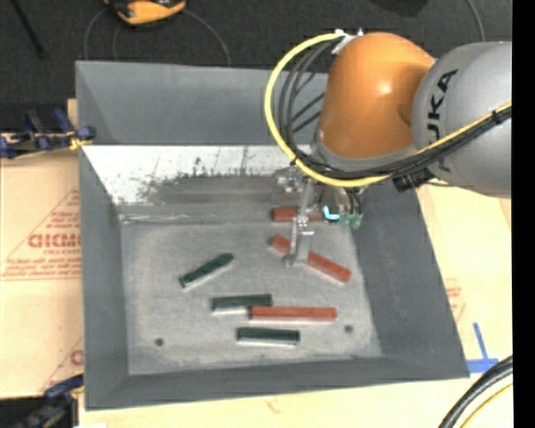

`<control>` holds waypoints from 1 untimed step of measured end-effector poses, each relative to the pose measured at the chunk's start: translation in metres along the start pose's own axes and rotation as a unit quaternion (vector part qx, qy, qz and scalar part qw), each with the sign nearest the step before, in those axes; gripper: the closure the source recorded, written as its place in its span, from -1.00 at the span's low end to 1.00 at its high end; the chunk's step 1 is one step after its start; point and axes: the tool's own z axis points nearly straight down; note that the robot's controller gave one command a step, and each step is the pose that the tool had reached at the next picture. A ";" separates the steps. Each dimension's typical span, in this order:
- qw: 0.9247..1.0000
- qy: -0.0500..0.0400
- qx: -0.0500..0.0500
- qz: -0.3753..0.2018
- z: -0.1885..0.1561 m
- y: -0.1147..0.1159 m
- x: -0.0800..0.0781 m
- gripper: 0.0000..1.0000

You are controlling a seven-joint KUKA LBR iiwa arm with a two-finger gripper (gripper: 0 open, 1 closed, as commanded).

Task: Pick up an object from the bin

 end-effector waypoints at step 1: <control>1.000 -0.004 0.000 0.000 -0.004 0.000 -0.001 -1.00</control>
Offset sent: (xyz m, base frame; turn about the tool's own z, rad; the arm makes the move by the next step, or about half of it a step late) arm 0.0145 0.0868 -0.1676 -0.2104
